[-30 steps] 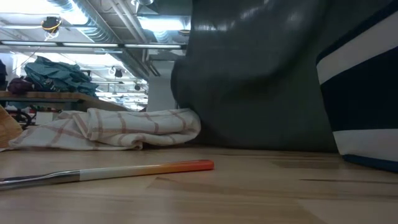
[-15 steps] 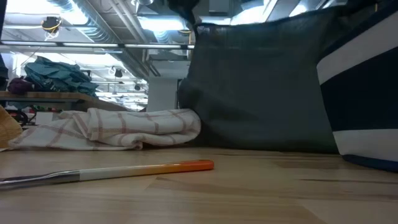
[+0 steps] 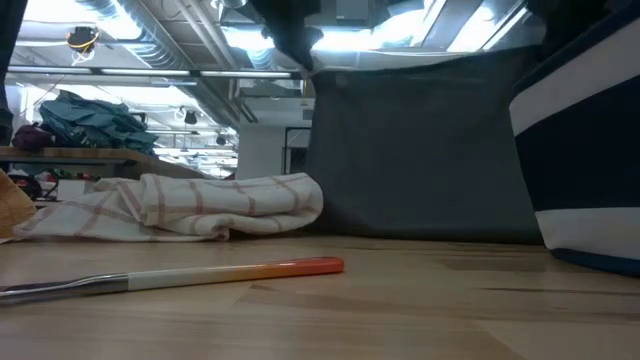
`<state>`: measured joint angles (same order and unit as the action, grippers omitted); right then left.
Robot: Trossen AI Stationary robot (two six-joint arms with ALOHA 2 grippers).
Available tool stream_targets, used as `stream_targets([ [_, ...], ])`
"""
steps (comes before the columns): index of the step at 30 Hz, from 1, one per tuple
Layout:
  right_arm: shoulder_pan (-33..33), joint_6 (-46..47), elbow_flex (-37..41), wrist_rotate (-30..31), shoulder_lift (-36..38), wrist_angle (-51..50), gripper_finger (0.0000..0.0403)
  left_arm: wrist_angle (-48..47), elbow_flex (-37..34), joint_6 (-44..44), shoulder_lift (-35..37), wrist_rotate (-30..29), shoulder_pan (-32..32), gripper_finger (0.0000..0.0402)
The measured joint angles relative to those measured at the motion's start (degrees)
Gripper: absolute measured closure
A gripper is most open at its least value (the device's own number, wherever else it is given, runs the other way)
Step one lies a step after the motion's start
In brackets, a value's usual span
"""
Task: Fold towel
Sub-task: Fold the grey towel
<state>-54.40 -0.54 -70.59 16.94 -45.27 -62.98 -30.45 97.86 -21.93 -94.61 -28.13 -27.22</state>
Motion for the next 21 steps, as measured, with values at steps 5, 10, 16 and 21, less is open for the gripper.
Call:
stream_targets([
  [5,-0.01,-1.31,0.0,1.44,-1.85,-0.25,0.0402,-0.24,0.0,2.45,-0.52,4.92,-1.38,0.0401],
  [10,0.01,-1.3,0.0,-4.79,-1.97,-5.5,0.0402,-3.02,0.0,3.51,-0.22,9.95,-0.35,0.0401],
  [16,0.01,0.88,0.0,-14.28,-1.82,-18.29,0.0402,-11.98,0.0,3.49,0.34,14.83,2.62,0.0401],
  [21,0.01,3.43,0.0,-22.28,-1.84,-26.48,0.0402,-18.94,0.0,3.51,0.36,16.22,5.64,0.0401],
])
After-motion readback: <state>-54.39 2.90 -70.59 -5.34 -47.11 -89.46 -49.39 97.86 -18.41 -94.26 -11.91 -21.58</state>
